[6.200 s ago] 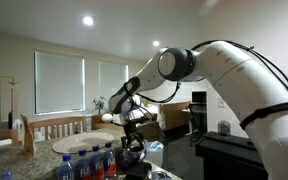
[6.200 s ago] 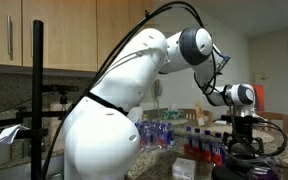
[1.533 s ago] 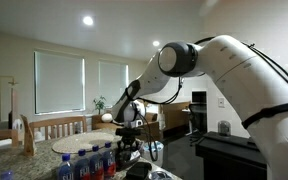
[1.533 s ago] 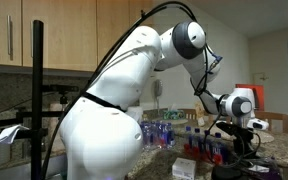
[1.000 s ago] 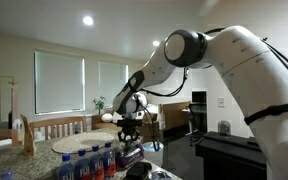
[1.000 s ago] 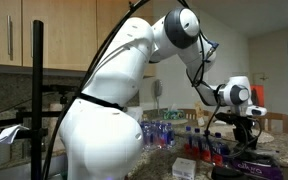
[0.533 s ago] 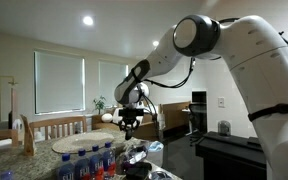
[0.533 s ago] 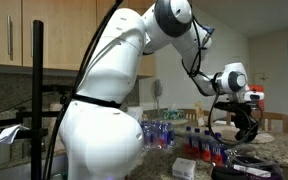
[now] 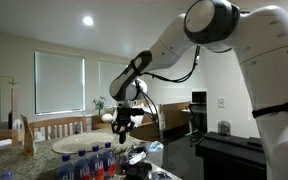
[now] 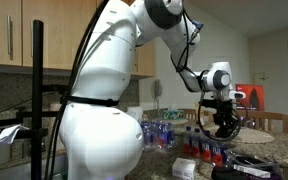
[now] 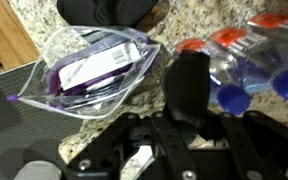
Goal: Remove the black object from the plastic
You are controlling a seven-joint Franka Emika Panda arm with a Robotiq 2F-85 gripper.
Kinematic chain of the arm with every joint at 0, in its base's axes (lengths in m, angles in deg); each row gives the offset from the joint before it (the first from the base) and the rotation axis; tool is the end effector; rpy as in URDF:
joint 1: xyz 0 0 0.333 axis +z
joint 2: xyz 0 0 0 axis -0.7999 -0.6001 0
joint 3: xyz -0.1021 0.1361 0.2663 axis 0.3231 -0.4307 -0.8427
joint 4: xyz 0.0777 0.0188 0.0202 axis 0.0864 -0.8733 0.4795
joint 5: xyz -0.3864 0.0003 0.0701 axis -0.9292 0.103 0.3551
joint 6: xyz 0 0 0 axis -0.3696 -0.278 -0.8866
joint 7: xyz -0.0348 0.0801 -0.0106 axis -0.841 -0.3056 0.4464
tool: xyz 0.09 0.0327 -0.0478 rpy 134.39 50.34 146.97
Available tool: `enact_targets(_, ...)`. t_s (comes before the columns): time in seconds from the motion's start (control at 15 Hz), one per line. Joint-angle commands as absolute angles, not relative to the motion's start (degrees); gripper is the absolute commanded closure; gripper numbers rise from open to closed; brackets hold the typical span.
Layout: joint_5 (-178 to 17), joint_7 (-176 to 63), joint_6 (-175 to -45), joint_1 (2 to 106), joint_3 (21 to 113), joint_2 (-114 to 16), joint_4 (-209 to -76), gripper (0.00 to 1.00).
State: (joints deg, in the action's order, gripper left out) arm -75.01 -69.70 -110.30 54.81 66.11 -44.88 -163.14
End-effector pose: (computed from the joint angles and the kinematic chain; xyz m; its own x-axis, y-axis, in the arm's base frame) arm 0.6126 -0.0139 0.3775 0.9201 -0.3622 0.1489 -0.3546 -0.9320 -0.0754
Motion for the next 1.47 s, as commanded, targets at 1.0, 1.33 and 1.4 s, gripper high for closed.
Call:
enact_targets(1.0,-69.20,-67.75,-99.25,62.93,54.50,-42.65,-170.34,0.92)
enact_targets(1.33,-69.45,-66.93,-94.95,64.07,53.46,-51.33,-163.65,0.92)
enact_targets(1.4,-70.61,-68.05,-95.52,64.94,53.38,-53.16,-162.29,0.92)
